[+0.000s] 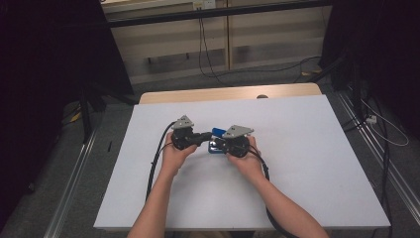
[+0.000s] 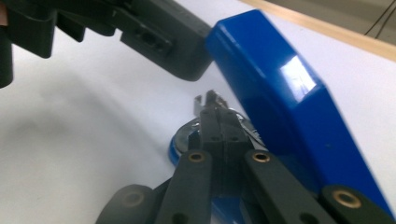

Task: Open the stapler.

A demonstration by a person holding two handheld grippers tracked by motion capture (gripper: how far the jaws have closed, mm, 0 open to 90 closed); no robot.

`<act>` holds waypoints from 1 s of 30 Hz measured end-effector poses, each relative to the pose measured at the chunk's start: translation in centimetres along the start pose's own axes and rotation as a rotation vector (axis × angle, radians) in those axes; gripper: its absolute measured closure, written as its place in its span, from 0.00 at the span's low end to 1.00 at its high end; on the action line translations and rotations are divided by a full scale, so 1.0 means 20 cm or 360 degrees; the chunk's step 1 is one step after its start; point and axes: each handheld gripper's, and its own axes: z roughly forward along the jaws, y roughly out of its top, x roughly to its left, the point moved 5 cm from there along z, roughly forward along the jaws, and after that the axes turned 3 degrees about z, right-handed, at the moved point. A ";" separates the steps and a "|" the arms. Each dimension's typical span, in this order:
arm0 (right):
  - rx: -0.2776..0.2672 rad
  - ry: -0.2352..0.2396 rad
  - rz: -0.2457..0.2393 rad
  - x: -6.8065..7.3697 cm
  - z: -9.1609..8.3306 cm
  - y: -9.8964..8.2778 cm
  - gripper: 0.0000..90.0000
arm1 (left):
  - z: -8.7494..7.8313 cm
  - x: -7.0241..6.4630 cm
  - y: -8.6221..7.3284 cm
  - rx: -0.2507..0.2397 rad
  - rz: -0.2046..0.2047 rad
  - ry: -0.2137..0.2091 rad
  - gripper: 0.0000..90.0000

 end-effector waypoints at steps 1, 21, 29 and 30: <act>0.0000 0.0000 0.0000 0.00 0.00 0.00 1.00 | 0.00 0.00 0.00 0.0000 0.0000 0.0000 1.00; -0.0058 -0.0089 -0.0007 0.01 0.02 0.02 1.00 | 0.00 0.00 0.01 -0.0031 -0.0003 -0.0001 1.00; -0.0071 -0.0120 -0.0014 0.01 0.02 0.02 1.00 | 0.00 -0.01 0.02 -0.0044 0.0005 -0.0002 1.00; -0.0074 -0.0129 -0.0018 0.01 0.02 0.02 1.00 | 0.00 -0.01 0.02 -0.0044 0.0005 -0.0002 1.00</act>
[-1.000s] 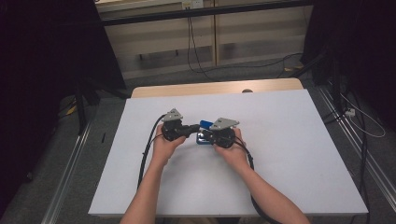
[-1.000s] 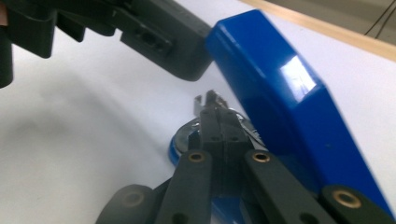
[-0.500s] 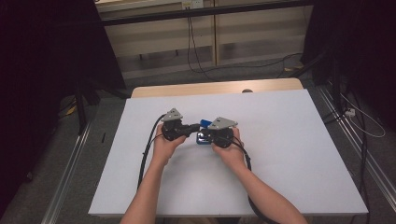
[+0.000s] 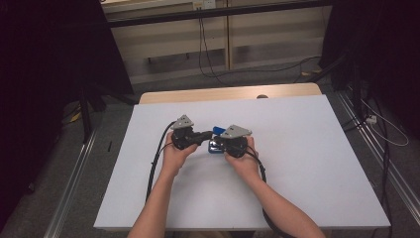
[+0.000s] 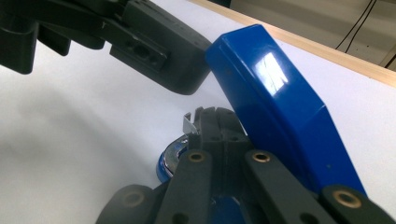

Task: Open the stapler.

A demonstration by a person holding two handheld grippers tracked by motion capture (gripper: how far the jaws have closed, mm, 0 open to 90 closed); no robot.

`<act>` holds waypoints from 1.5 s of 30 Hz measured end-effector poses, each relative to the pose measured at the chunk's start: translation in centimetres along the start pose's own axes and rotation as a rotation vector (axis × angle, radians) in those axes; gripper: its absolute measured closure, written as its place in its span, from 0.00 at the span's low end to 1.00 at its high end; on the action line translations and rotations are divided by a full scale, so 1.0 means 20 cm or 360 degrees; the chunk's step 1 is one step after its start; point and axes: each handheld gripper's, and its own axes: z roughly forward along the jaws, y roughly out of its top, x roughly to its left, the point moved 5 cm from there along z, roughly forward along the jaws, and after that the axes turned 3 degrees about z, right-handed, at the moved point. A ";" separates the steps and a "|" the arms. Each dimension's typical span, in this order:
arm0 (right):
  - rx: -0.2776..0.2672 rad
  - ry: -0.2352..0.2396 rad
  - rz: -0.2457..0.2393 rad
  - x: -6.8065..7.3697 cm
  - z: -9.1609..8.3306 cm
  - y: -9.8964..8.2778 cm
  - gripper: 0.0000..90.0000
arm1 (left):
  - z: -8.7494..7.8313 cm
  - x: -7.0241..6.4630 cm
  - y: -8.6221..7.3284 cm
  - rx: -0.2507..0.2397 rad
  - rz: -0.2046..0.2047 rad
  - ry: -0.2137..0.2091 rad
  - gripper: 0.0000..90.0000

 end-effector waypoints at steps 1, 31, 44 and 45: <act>-0.0007 -0.0004 0.0001 0.00 0.00 0.00 1.00 | 0.00 0.00 0.00 -0.0002 0.0002 -0.0002 1.00; -0.0010 -0.0024 -0.0031 -0.01 -0.01 0.00 1.00 | 0.07 0.02 -0.08 0.0092 0.0051 0.0086 1.00; -0.0011 -0.0047 -0.0046 0.00 -0.01 0.00 1.00 | 0.09 0.02 -0.08 0.0111 0.0064 0.0088 1.00; -0.0009 -0.0048 -0.0050 0.00 -0.01 0.00 1.00 | 0.09 0.02 -0.08 0.0112 0.0070 0.0092 1.00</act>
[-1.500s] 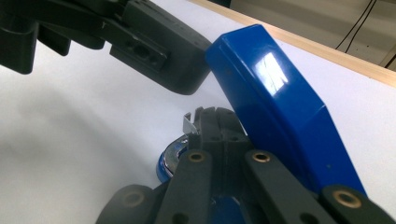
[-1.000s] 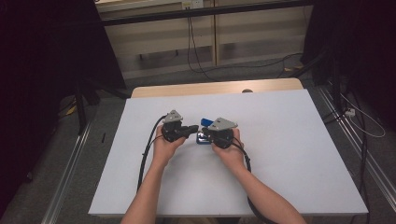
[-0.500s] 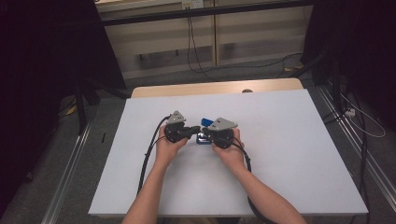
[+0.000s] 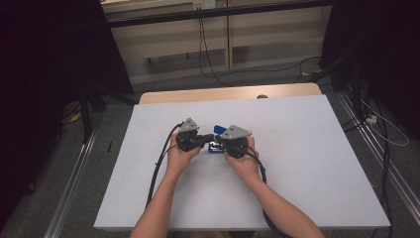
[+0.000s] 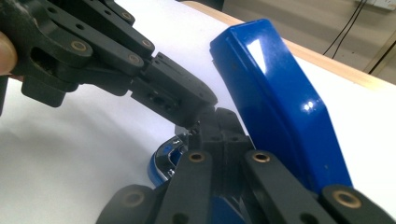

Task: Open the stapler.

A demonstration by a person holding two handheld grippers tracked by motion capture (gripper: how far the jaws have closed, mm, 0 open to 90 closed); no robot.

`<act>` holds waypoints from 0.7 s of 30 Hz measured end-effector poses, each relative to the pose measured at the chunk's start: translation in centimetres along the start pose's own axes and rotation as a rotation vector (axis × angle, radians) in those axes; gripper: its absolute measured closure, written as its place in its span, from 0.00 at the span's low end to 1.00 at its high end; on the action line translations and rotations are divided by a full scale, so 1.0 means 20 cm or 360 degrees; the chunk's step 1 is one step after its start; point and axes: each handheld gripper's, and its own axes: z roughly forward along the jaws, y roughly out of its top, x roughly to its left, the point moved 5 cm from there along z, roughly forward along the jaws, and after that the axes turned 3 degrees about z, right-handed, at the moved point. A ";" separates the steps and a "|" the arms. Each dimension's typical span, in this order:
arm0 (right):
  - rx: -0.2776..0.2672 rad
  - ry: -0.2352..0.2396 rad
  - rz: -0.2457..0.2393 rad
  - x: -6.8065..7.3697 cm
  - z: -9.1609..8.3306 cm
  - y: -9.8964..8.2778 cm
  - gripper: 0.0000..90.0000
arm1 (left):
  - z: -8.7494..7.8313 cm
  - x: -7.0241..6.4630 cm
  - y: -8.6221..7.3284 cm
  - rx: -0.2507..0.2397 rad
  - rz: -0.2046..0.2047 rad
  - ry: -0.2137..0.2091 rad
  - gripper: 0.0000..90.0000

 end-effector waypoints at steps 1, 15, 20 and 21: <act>0.0000 0.0000 0.0000 0.00 0.00 0.00 1.00 | 0.00 0.00 0.00 0.0021 0.0025 0.0012 1.00; -0.0003 -0.0040 -0.0005 0.00 -0.01 0.01 1.00 | 0.01 0.01 -0.03 0.0040 0.0010 -0.0001 1.00; -0.0005 -0.0070 -0.0007 -0.01 -0.02 0.02 1.00 | 0.01 0.01 -0.03 0.0039 0.0017 -0.0016 1.00; -0.0005 -0.0070 -0.0007 -0.01 -0.02 0.02 1.00 | 0.02 0.01 -0.03 0.0037 0.0019 -0.0014 1.00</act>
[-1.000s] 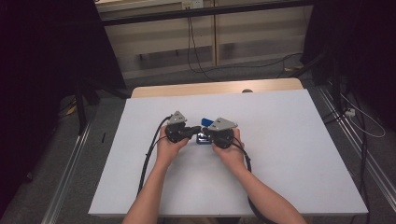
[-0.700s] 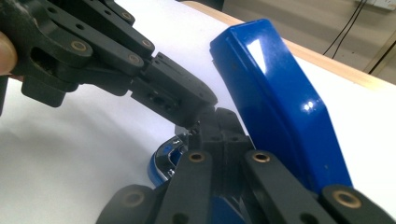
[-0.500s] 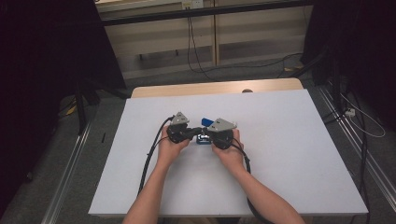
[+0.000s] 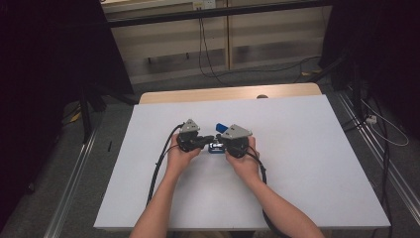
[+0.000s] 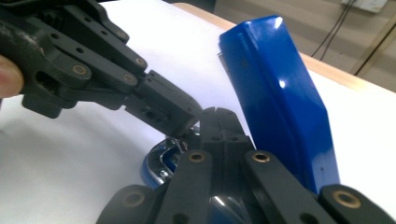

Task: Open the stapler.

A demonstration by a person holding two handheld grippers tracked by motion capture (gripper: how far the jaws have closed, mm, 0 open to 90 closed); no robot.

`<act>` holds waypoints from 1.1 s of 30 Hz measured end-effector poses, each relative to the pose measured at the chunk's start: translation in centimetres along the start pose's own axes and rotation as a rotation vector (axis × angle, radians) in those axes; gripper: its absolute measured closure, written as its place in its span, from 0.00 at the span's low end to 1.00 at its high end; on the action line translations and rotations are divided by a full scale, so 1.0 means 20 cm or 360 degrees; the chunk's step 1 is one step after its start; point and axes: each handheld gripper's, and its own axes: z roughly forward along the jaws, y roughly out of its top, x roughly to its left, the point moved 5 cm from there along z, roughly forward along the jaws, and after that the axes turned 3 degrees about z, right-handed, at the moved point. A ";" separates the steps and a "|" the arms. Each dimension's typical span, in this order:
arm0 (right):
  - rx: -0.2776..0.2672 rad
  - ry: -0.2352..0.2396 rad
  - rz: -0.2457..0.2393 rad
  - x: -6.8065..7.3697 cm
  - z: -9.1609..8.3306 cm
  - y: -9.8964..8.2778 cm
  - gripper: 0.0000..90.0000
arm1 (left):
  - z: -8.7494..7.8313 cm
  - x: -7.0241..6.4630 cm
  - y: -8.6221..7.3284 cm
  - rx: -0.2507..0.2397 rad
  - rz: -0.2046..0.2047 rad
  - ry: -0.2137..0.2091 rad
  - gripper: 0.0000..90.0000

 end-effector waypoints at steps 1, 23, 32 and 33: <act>-0.0002 -0.0010 0.0002 0.00 0.00 0.00 1.00 | 0.00 0.00 0.00 0.0015 0.0023 0.0020 1.00; -0.0001 -0.0197 0.0013 -0.07 -0.06 0.03 1.00 | 0.00 0.00 0.00 0.0009 -0.0002 -0.0012 1.00; 0.0001 -0.0226 0.0026 -0.08 -0.07 0.04 1.00 | 0.00 0.00 0.00 0.0003 -0.0004 -0.0015 1.00; 0.0001 -0.0226 0.0026 -0.08 -0.07 0.04 1.00 | 0.00 0.00 0.00 0.0005 -0.0002 -0.0014 1.00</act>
